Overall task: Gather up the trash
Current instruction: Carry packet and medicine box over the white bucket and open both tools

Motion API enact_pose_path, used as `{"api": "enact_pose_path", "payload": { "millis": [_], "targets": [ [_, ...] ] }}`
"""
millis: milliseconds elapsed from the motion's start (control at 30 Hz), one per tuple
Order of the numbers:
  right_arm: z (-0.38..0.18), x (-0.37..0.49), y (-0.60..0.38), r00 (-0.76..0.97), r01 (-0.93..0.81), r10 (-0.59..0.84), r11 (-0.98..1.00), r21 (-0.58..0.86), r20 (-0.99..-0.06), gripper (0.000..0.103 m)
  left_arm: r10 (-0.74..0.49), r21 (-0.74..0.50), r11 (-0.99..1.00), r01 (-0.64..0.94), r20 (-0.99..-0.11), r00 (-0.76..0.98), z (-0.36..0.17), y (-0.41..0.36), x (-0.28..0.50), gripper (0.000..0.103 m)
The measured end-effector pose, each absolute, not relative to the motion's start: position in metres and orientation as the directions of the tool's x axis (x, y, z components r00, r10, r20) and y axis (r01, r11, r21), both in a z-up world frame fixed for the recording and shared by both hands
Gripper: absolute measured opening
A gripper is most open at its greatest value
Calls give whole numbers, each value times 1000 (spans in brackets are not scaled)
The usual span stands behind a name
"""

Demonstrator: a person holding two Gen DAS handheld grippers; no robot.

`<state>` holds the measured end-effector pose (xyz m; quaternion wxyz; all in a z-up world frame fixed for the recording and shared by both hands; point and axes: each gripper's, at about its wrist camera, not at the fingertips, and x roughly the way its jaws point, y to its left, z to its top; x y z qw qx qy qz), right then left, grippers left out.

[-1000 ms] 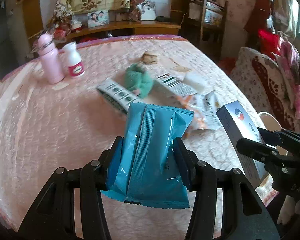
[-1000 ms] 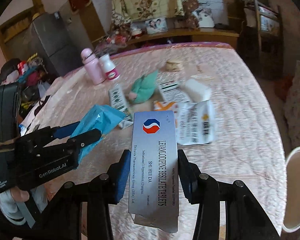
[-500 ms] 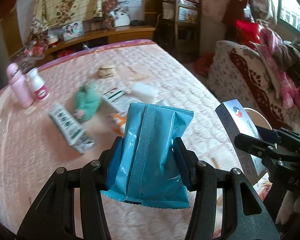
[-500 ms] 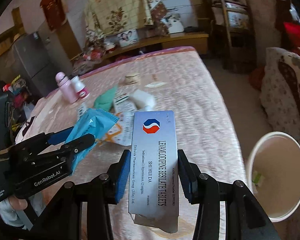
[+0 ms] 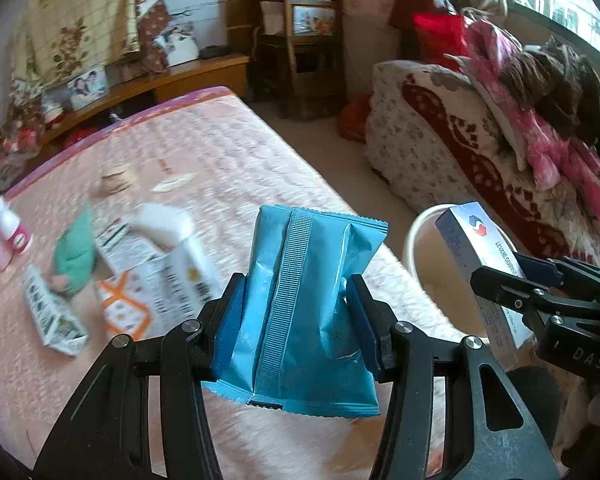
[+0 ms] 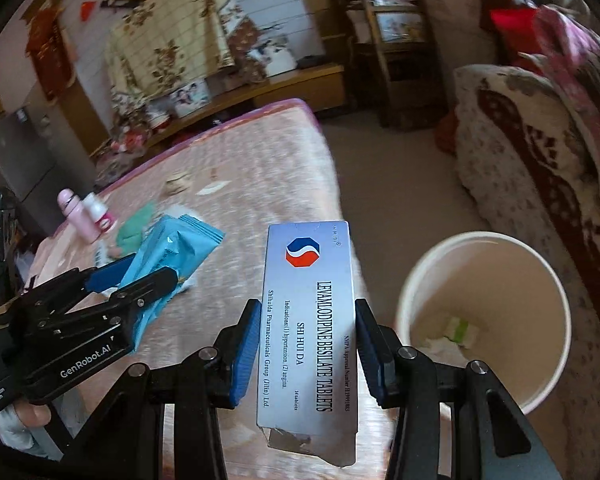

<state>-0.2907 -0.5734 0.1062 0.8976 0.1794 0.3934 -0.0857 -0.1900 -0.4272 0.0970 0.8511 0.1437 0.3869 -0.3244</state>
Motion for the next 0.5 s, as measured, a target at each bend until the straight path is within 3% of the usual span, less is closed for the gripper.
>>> {"api": "enact_pose_path", "payload": {
  "millis": [500],
  "targets": [
    [91, -326, -649, 635, 448, -116, 860, 242, -764, 44, -468, 4, 670, 742, -774, 427, 79, -511, -208, 49]
  ]
}}
